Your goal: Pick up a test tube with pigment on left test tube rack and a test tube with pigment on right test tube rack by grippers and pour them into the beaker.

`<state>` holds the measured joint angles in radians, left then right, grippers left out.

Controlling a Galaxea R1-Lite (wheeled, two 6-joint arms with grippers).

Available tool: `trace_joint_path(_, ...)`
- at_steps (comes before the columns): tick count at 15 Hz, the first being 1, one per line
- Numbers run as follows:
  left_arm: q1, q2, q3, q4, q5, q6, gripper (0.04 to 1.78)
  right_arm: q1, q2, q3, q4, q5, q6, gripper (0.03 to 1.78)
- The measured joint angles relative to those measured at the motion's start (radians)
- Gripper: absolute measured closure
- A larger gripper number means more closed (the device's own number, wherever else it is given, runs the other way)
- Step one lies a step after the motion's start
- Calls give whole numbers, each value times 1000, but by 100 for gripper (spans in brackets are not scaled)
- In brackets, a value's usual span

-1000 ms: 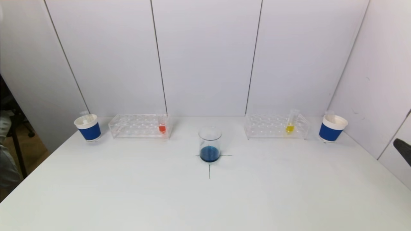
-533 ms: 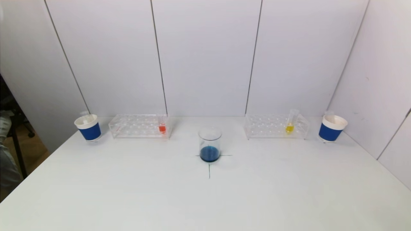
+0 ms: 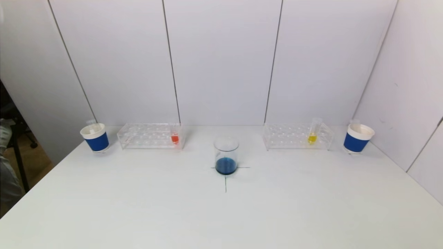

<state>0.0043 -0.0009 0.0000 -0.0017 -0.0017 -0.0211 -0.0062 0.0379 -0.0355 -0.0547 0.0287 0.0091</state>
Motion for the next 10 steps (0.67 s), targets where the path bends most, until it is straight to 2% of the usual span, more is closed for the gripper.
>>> trace_joint_path(2,0,0,0,0,0,0,6,1,-24,27,20,-36,-16,5)
trace_joint_path(7,0,0,0,0,0,0,6,1,-39,36,47,-39,-5,5)
trace_joint_path(10,0,0,0,0,0,0,6,1,-40,36,46,-51,37,5)
